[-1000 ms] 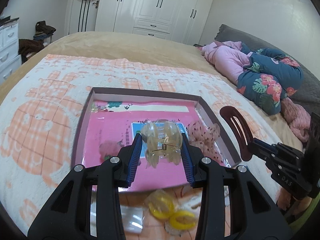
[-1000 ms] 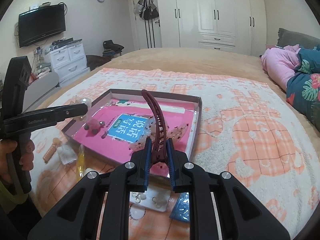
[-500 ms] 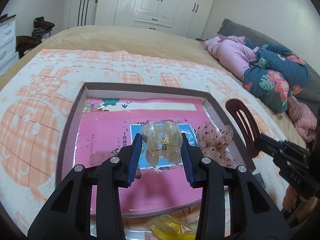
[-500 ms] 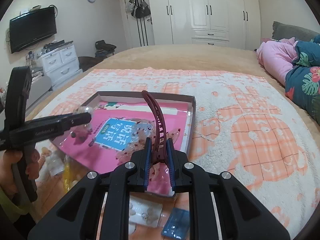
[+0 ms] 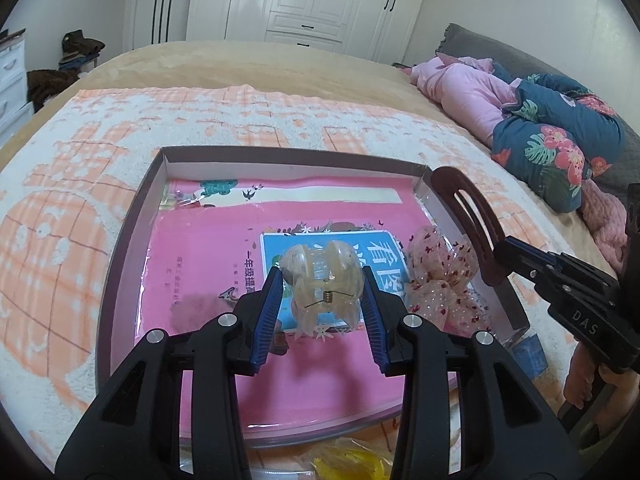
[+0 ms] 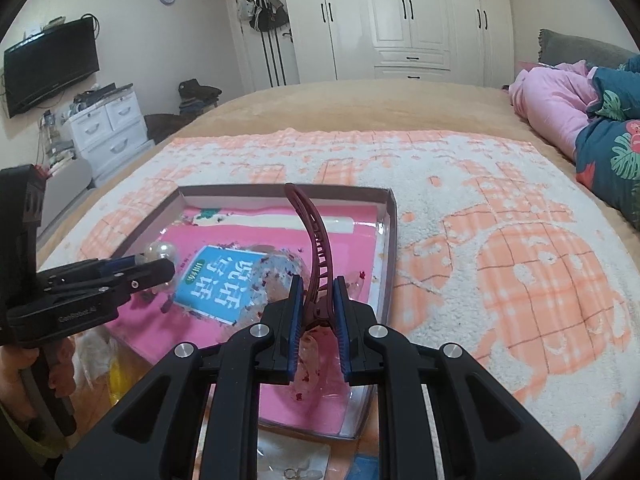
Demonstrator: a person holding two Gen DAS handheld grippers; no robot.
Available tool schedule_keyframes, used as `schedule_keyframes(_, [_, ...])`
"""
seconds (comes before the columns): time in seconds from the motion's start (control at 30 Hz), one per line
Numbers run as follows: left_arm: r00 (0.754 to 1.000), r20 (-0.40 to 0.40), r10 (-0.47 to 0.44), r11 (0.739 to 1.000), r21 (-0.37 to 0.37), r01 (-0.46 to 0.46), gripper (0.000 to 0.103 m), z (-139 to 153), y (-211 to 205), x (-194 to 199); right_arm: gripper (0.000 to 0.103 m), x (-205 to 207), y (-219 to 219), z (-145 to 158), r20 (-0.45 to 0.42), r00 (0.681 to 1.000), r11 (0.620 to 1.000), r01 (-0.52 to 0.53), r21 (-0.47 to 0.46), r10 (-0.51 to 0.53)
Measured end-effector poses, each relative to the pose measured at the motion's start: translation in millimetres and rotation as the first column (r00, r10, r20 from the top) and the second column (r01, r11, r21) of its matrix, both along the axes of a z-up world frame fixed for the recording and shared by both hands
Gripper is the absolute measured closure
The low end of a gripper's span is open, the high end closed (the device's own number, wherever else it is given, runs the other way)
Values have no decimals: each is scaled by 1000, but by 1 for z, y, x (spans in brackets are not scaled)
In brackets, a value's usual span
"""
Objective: Organize jewelry
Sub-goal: 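Lower the bracelet and maroon clip into the tray box and open both tools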
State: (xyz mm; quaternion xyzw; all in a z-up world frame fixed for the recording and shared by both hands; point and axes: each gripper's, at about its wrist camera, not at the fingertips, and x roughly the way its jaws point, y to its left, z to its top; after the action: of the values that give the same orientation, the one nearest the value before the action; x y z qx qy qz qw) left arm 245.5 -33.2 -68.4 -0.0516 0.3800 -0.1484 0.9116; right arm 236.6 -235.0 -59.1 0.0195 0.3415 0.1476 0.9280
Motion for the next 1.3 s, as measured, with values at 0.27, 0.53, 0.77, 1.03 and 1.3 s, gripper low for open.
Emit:
schedule_keyframes(0.27, [1000, -7, 0, 1000, 7, 0, 73, -3, -1, -1, 88, 3, -2, -9, -22, 1000, 1000, 21, -6, -22])
schedule_keyframes(0.53, [1000, -13, 3, 1000, 9, -3, 70, -5, 0, -2, 91, 1, 0, -15, -27, 999, 999, 24, -29, -25])
schedule_keyframes(0.77, [1000, 1, 2, 1000, 6, -2, 65, 0, 1, -6, 90, -5, -4, -10, -15, 1000, 1000, 21, -2, -21])
schedule_keyframes(1.03, [1000, 24, 1, 1000, -4, -1, 48, 8, 0, -17, 66, -17, -9, 0, 17, 1000, 999, 21, 31, -21])
schedule_keyframes(1.3, [998, 62, 27, 999, -20, -26, 35, 23, 8, -29, 50, -34, -10, 9, 59, 998, 999, 18, 29, -19])
